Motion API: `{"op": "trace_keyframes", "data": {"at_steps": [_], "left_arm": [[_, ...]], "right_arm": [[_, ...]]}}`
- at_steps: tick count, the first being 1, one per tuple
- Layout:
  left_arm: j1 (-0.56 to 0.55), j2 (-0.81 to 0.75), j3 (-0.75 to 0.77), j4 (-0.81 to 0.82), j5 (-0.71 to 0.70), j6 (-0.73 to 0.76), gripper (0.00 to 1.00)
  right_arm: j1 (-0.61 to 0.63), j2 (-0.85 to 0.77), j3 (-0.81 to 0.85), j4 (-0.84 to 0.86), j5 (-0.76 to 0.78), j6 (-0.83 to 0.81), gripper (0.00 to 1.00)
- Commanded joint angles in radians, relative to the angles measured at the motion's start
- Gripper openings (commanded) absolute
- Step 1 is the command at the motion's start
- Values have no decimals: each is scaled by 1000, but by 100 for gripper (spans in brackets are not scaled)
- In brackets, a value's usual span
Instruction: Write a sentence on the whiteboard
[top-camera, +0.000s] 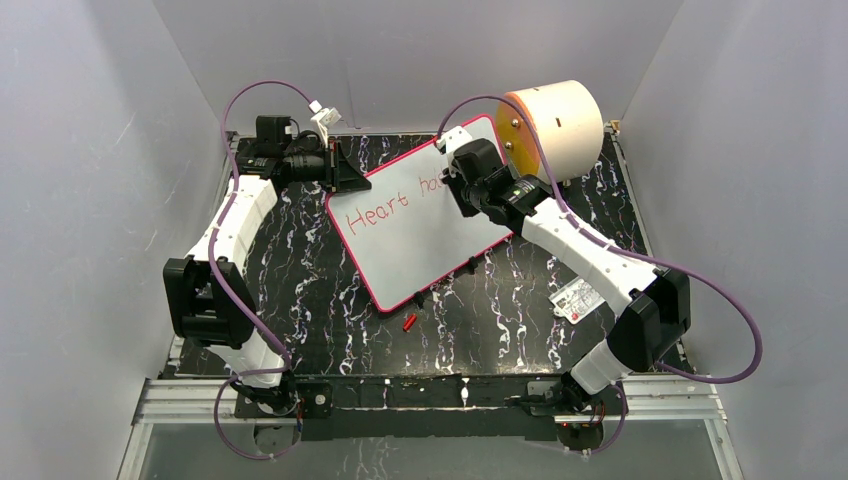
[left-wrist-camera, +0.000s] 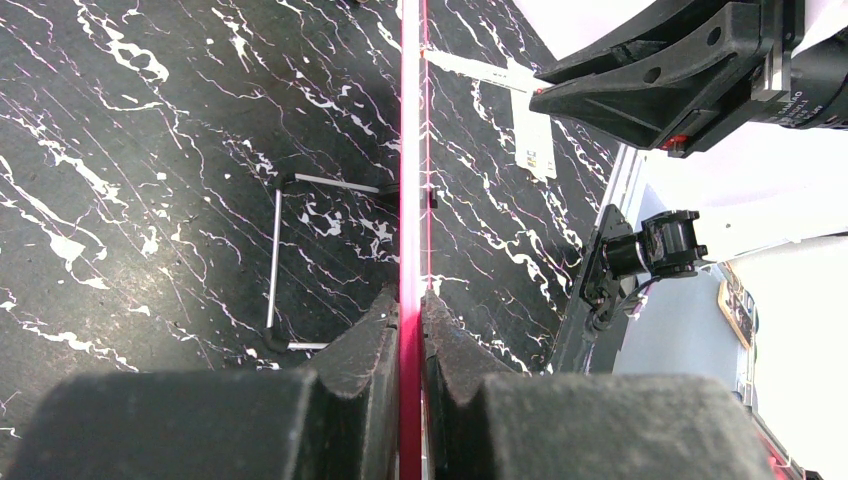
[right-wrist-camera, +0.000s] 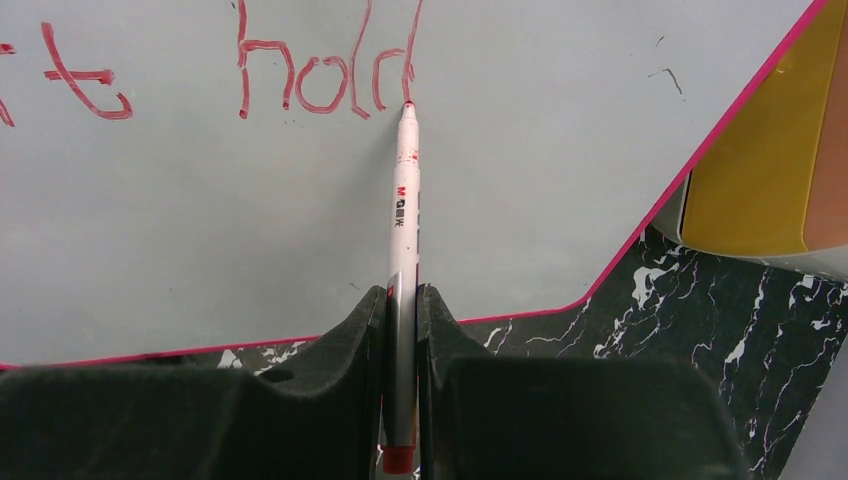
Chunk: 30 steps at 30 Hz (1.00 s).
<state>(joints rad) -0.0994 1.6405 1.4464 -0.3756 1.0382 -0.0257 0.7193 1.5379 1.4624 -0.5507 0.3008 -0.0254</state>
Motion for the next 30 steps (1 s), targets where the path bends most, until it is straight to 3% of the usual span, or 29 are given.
{"op": "trace_keyframes", "data": {"at_steps": [1,30], "left_arm": [[-13,-11,-15,-85,16,20,0],[-13,-11,-16,-85,8,20,0]], "right_arm": [[-6,-28,-8,17,7,12,0],[-6,-73,-11,61,14,18,0]]}}
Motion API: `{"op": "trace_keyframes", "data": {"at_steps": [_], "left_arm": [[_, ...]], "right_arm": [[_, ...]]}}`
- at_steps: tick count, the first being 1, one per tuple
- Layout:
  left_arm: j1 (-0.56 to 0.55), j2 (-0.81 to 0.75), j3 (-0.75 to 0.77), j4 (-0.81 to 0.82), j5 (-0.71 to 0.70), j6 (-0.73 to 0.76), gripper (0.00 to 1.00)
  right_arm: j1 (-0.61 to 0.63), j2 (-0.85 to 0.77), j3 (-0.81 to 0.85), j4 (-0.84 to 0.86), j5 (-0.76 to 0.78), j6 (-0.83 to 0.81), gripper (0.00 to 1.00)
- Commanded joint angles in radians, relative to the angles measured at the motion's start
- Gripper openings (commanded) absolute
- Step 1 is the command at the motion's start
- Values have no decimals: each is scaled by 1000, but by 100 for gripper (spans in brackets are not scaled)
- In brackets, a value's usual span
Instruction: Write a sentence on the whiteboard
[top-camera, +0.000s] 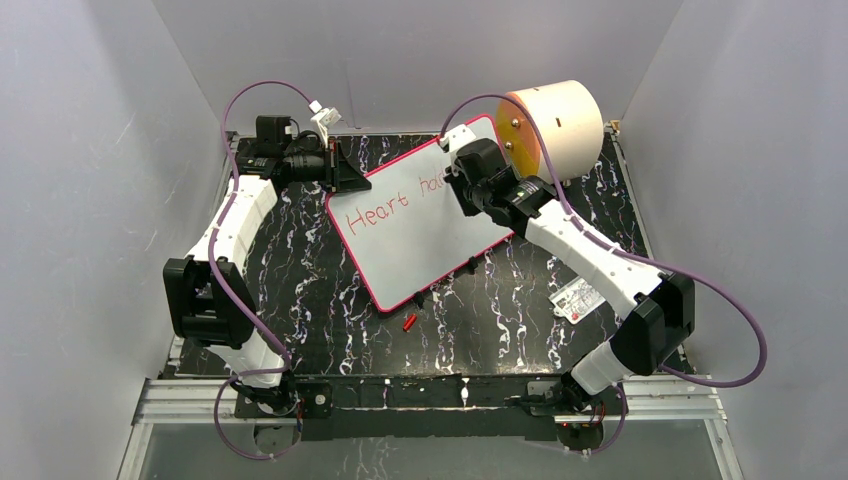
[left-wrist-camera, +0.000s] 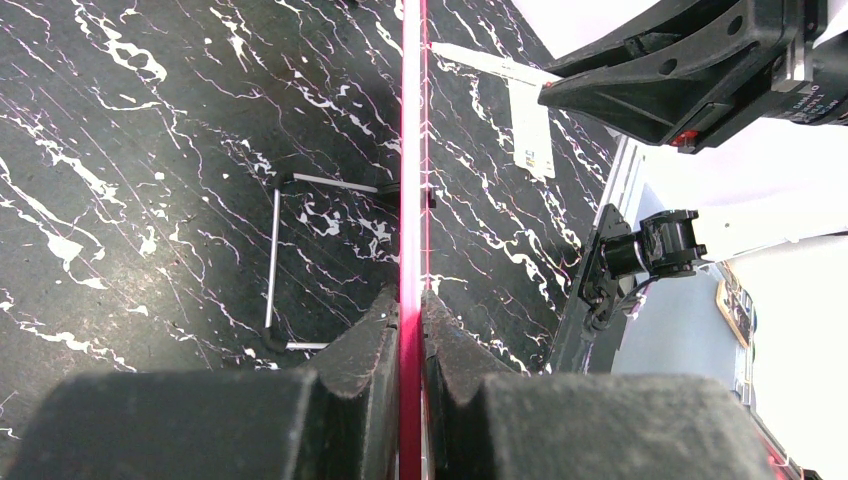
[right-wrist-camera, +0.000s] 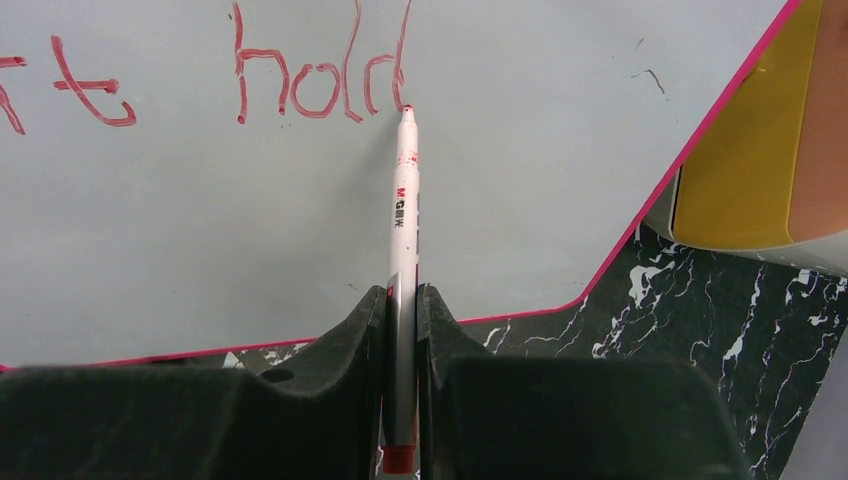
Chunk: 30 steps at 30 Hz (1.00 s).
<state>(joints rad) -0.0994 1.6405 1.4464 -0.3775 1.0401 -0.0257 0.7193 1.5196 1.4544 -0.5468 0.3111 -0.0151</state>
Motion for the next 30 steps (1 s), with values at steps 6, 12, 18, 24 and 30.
{"op": "trace_keyframes", "data": {"at_steps": [6,12,18,24,30], "left_arm": [[-13,-13,-15,-84,5,20,0],[-13,-14,-16,-83,8,20,0],[-13,-13,-15,-84,9,20,0],[-13,-13,-15,-83,8,20,0],[-13,-14,-16,-84,8,20,0]], "right_arm": [[-5,-31,1,60,-7,7,0],[-5,-20,7,61,-16,7,0],[-6,-9,8,66,-22,7,0],[-5,1,8,67,-16,7,0],[-5,8,6,60,-2,30,0]]}}
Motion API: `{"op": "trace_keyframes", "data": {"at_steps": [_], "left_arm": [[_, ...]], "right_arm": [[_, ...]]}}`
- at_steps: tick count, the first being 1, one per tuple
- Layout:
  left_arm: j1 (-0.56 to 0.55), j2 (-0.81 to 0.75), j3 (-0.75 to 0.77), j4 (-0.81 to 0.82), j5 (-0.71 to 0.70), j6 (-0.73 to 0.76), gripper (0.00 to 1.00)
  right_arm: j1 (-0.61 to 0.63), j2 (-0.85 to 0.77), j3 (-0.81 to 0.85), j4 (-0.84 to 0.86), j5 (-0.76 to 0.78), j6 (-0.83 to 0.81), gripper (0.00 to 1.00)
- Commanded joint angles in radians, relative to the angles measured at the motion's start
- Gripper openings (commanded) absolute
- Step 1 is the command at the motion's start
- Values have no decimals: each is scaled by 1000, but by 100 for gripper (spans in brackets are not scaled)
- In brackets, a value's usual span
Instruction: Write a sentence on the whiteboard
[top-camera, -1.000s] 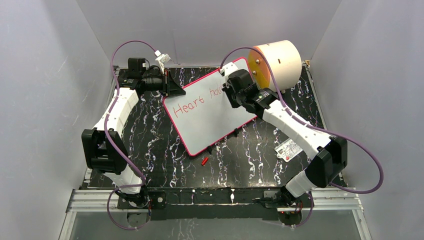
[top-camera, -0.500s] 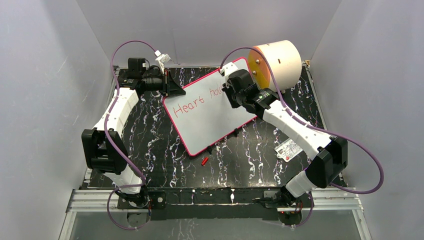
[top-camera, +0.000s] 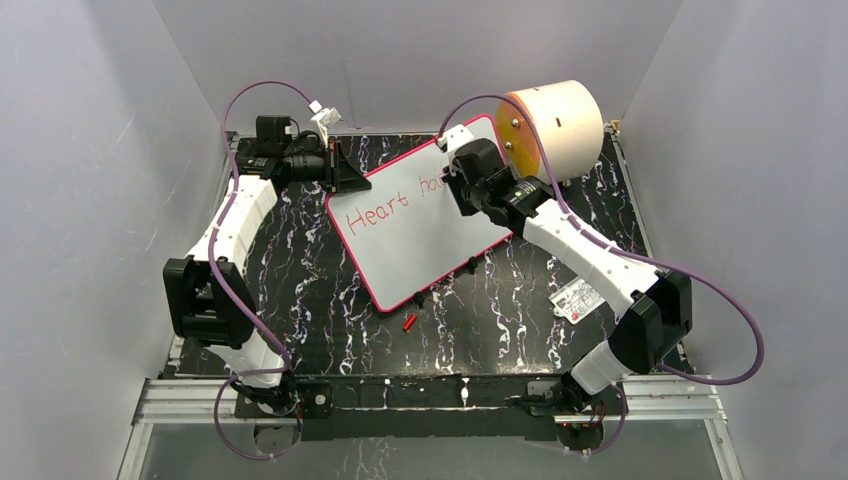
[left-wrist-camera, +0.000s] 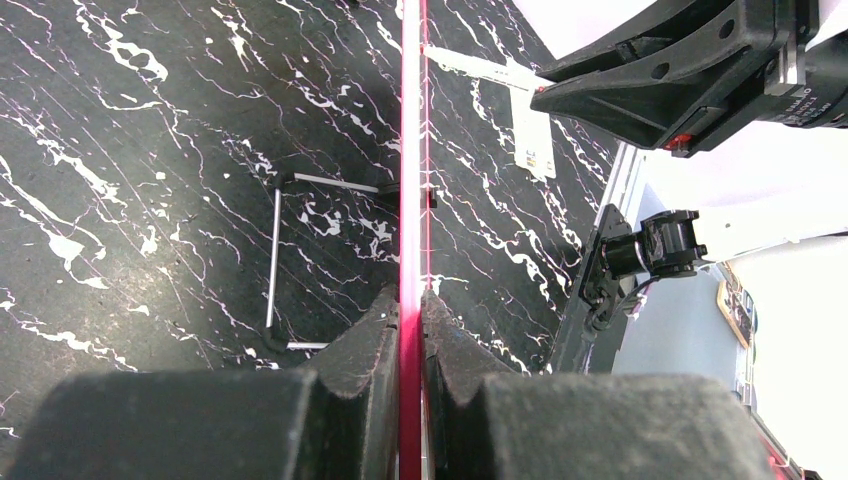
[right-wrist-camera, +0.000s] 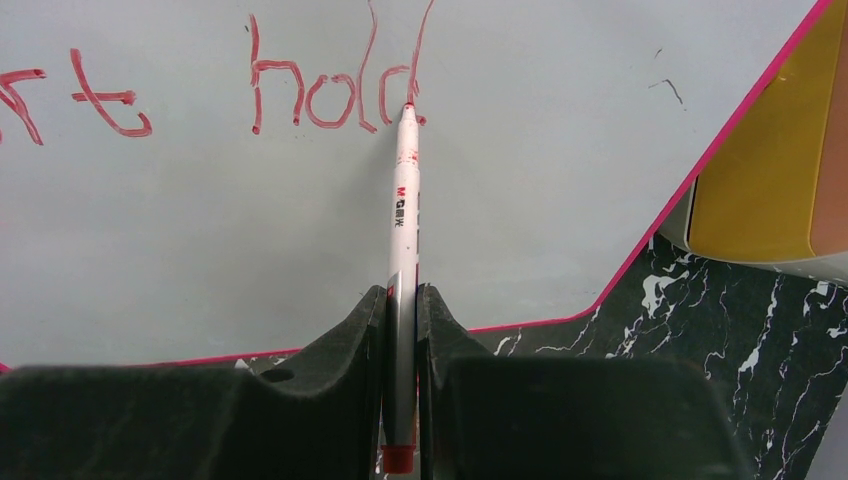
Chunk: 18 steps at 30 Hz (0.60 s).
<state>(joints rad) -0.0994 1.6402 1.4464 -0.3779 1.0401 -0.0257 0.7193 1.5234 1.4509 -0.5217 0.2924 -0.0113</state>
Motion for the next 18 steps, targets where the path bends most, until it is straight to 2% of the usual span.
{"op": "trace_keyframes", "data": {"at_steps": [1,18], "left_arm": [[-13,-13,-15,-83,9,20,0],[-13,-14,-15,-83,9,20,0]], "right_arm": [[-4,4,9,33,20,27,0],[-6,1,12,0,-18,34,0]]}}
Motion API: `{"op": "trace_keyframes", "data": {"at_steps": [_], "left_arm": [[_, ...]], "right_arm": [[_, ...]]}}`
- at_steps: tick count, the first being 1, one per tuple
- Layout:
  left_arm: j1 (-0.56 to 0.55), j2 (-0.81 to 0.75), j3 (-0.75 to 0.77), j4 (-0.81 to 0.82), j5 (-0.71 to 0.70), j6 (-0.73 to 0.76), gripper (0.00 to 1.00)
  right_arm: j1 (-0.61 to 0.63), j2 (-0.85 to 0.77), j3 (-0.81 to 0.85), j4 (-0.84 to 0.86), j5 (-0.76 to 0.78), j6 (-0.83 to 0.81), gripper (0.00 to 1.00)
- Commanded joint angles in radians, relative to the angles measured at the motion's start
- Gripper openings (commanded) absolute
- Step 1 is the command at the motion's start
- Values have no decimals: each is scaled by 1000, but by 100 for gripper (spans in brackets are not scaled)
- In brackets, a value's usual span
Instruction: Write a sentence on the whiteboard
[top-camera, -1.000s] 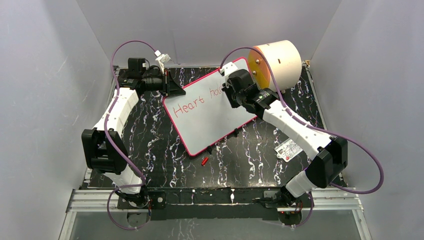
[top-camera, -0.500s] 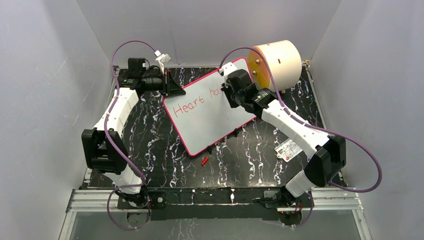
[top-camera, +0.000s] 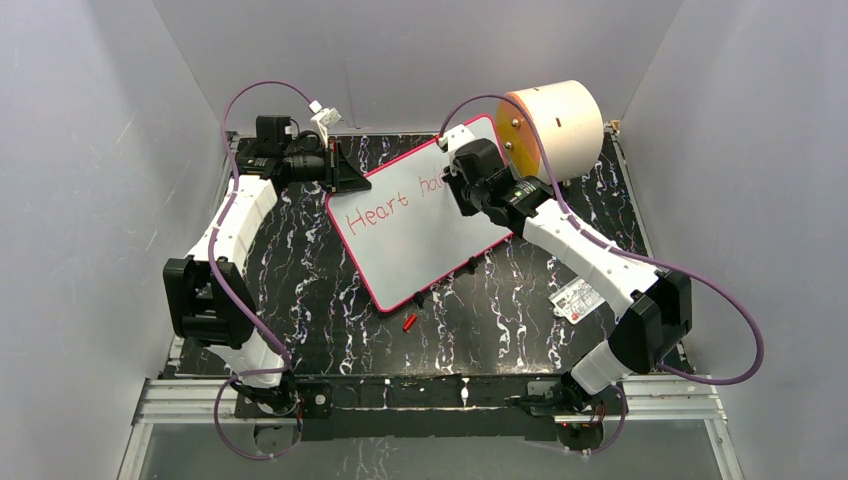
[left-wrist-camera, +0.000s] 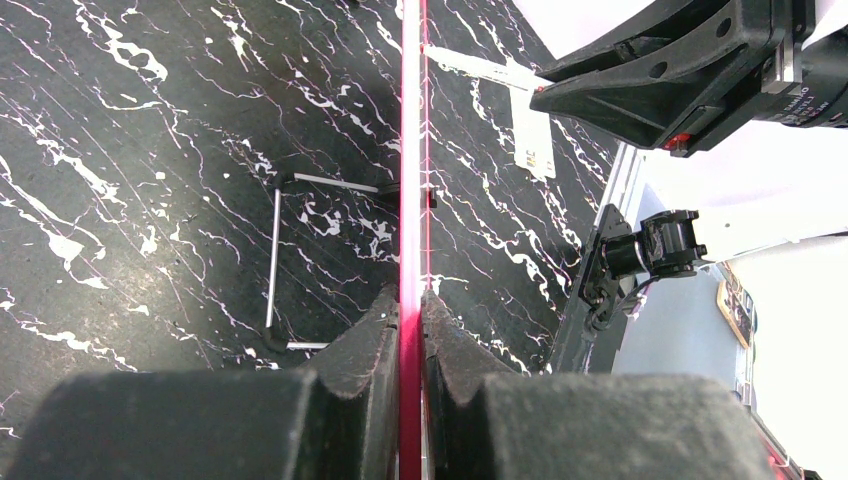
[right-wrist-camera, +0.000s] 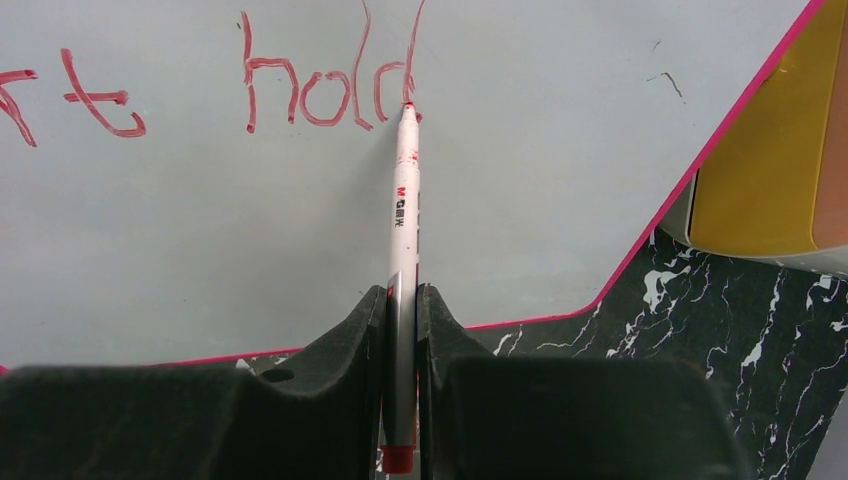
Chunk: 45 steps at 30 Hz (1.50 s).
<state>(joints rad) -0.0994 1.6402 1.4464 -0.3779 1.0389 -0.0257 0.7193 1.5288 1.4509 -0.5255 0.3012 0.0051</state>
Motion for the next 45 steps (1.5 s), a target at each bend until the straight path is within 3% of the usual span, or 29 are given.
{"op": "trace_keyframes", "data": {"at_steps": [1,17,29,45], "left_arm": [[-13,-13,-15,-82,10,20,0],[-13,-14,-16,-82,9,20,0],[-13,-16,-16,-83,6,20,0],[-13,-15,-15,-86,7,20,0]], "right_arm": [[-5,-4,12,2,-30,19,0],[-4,-14,20,-9,-54,20,0],[-6,-81,-13,66,9,18,0],[-32,-41,20,78,11,-4,0]]}}
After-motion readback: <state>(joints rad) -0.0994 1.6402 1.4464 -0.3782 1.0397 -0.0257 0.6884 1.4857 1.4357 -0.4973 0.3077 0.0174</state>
